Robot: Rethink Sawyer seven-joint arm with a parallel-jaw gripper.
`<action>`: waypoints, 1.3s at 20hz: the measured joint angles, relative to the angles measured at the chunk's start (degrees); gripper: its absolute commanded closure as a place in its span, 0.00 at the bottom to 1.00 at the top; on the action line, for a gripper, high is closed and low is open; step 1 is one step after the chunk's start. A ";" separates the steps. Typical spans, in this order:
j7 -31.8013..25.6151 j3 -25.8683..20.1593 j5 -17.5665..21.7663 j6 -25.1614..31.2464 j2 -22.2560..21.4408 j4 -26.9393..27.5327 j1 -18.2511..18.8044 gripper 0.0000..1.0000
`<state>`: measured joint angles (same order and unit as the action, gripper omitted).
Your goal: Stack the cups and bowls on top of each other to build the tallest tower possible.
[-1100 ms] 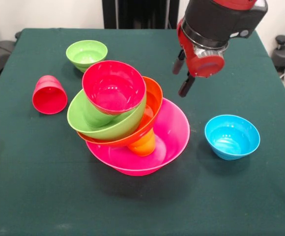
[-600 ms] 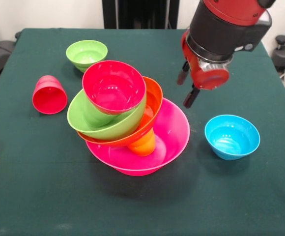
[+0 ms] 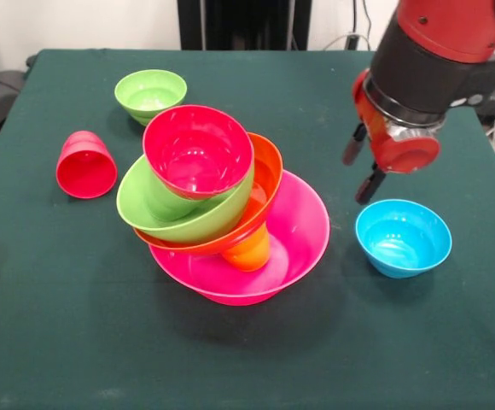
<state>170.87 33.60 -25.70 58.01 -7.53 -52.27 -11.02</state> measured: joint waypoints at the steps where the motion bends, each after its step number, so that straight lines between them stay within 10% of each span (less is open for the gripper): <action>1: 0.06 0.02 -0.07 0.05 0.02 0.04 -0.05 0.00; 26: 1.46 1.51 -1.93 2.25 3.77 1.86 -0.80 0.00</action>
<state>172.33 35.11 -27.62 60.26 -3.76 -50.42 -11.82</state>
